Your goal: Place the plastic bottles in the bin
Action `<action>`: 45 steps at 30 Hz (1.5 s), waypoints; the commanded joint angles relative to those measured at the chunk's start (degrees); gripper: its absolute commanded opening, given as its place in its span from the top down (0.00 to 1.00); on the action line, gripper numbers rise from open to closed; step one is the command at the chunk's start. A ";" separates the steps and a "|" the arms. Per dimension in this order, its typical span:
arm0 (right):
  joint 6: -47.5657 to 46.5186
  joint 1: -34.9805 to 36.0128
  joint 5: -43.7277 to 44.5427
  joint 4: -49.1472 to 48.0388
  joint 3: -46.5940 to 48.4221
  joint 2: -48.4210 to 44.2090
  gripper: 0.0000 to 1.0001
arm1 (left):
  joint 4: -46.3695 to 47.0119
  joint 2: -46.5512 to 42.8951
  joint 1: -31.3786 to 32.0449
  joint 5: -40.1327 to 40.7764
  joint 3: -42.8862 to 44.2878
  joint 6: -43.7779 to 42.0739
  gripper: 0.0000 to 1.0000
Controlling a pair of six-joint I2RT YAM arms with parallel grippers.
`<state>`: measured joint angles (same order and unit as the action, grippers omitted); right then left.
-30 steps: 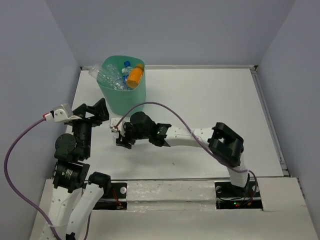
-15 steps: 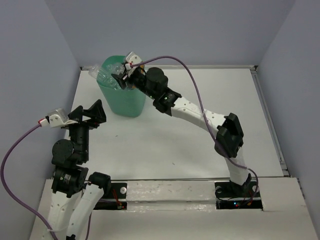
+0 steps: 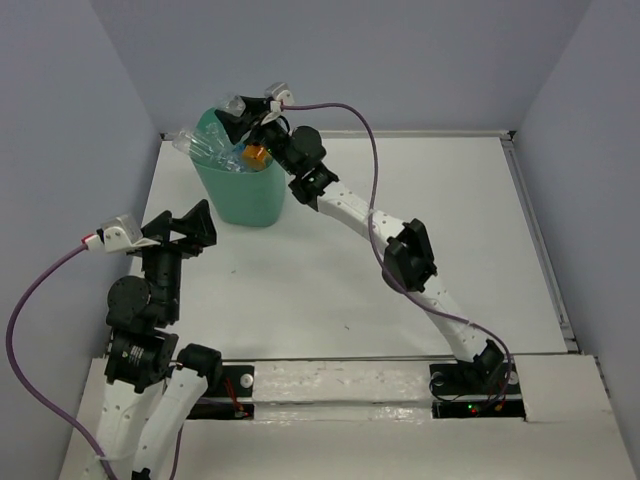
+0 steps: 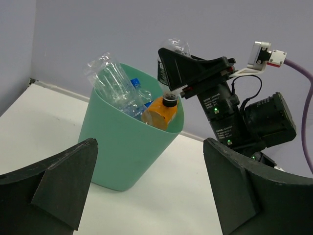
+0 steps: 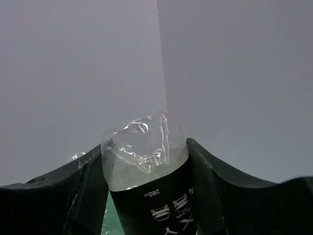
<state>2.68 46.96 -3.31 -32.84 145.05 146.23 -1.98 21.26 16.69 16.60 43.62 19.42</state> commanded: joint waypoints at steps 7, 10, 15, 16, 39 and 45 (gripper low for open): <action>7.50 0.50 -4.95 -10.32 1.27 1.49 0.64 | 3.21 0.80 0.19 -1.40 -0.29 0.36 0.01; 10.14 0.50 -3.55 -10.05 7.25 4.84 0.62 | 3.30 1.16 0.28 -1.40 -0.37 0.36 0.01; 13.23 0.50 0.41 -12.51 3.93 7.31 0.57 | 3.30 1.42 0.19 -1.40 -0.46 0.36 0.01; 13.84 0.50 0.50 -12.51 4.53 7.83 0.54 | 3.30 1.51 0.19 -1.48 -0.37 0.36 0.01; 14.72 2.25 1.30 -19.44 -10.92 -6.99 0.01 | 3.21 1.86 -1.39 -1.13 -0.37 -0.08 0.01; 17.27 2.26 -2.40 -23.58 -26.55 -20.09 0.00 | 3.12 2.39 -2.01 -0.52 -0.46 -0.70 0.01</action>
<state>18.39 48.53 -2.79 -46.78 125.89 137.75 -1.96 22.76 15.29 15.31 43.57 19.81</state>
